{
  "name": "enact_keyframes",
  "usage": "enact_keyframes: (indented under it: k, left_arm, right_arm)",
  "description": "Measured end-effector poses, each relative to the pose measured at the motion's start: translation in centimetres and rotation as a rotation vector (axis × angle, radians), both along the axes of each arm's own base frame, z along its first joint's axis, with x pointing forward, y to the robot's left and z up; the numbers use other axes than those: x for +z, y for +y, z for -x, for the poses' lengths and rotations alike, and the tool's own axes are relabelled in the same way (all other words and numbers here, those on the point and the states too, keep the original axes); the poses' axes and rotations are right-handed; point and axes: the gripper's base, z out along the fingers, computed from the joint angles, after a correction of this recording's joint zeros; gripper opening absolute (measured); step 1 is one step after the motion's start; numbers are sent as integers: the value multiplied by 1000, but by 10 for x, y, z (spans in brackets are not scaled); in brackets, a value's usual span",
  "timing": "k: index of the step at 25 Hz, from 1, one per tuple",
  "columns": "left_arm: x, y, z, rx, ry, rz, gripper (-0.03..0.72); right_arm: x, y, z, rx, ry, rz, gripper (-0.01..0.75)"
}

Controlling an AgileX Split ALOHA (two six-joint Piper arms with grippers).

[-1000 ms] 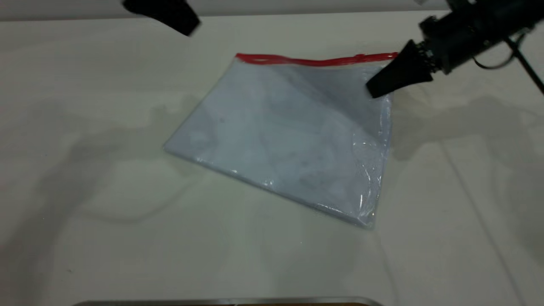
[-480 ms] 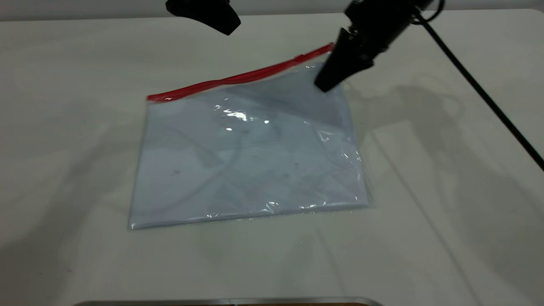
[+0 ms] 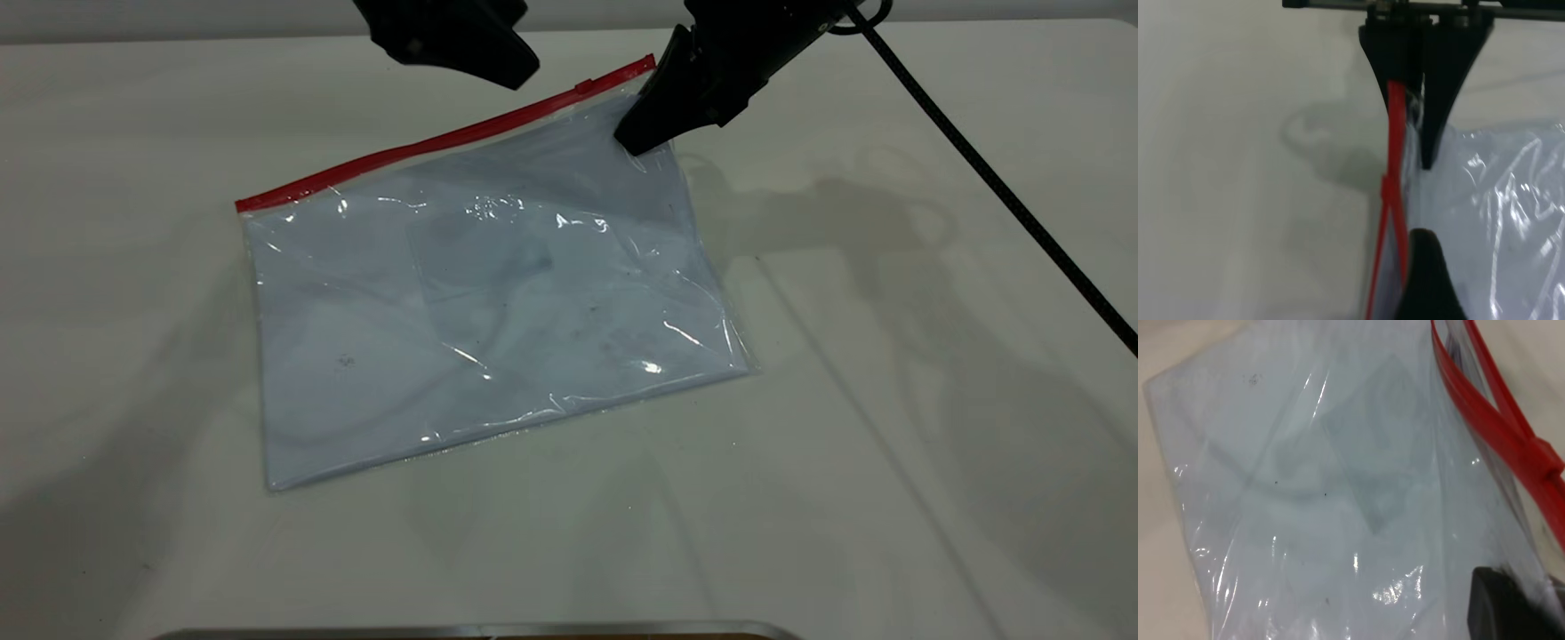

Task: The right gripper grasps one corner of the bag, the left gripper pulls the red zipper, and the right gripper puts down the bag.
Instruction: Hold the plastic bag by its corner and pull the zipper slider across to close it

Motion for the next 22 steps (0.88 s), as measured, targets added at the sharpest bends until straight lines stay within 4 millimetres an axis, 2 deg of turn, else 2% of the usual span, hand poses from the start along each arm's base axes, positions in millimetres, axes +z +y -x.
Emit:
enact_keyframes:
  k: [6,13,22]
  left_arm:
    - [-5,-6,-7,37,-35,101,588]
    - [-20,-6,-13,131,1,129,584]
    - [-28,-7,-14,180,60,148,464]
  right_arm:
    - [2,2,3,48,-5,-32,33]
    - [4,4,8,95,21,-66,33]
    - [4,4,7,98,16,-67,33]
